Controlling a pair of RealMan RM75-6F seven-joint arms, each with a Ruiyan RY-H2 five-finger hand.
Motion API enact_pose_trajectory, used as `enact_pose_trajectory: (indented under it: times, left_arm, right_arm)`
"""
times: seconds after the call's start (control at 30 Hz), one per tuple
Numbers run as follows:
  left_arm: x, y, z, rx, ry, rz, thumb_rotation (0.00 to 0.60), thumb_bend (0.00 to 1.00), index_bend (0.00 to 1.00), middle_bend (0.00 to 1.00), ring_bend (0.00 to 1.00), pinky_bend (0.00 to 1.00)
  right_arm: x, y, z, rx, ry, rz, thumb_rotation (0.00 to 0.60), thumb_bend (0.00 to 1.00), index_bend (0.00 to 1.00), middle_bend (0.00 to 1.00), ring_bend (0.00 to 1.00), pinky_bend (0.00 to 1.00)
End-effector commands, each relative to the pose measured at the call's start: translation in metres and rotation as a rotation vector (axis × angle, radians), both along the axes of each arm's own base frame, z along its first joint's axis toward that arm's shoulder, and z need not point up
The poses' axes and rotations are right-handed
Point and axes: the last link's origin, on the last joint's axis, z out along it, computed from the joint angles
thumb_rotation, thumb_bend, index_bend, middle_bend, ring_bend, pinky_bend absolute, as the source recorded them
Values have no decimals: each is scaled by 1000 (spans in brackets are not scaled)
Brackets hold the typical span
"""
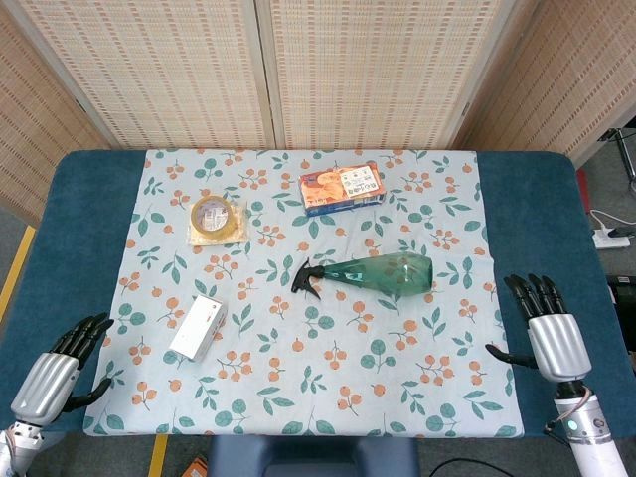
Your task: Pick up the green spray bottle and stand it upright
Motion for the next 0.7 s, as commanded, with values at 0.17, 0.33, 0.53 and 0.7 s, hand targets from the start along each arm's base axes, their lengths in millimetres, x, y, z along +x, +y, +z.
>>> enact_pose_trajectory:
  times: [0.17, 0.33, 0.53, 0.7]
  left_arm:
    - [-1, 1, 0, 6, -10, 11, 600, 262, 0, 0, 0, 163]
    - [-1, 1, -1, 6, -10, 11, 600, 262, 0, 0, 0, 163]
    - [-1, 1, -1, 2, -10, 24, 600, 263, 0, 0, 0, 163]
    - [-1, 0, -1, 6, -11, 30, 600, 262, 0, 0, 0, 164]
  right_arm:
    - [-2, 1, 1, 0, -14, -16, 600, 0, 21, 75, 0, 0]
    - [-1, 1, 0, -2, -17, -15, 600, 0, 21, 75, 0, 0]
    - [24, -46, 9, 16, -6, -8, 600, 0, 52, 76, 0, 0]
    - [78, -103, 13, 83, -30, -1, 600, 0, 146, 110, 0, 0]
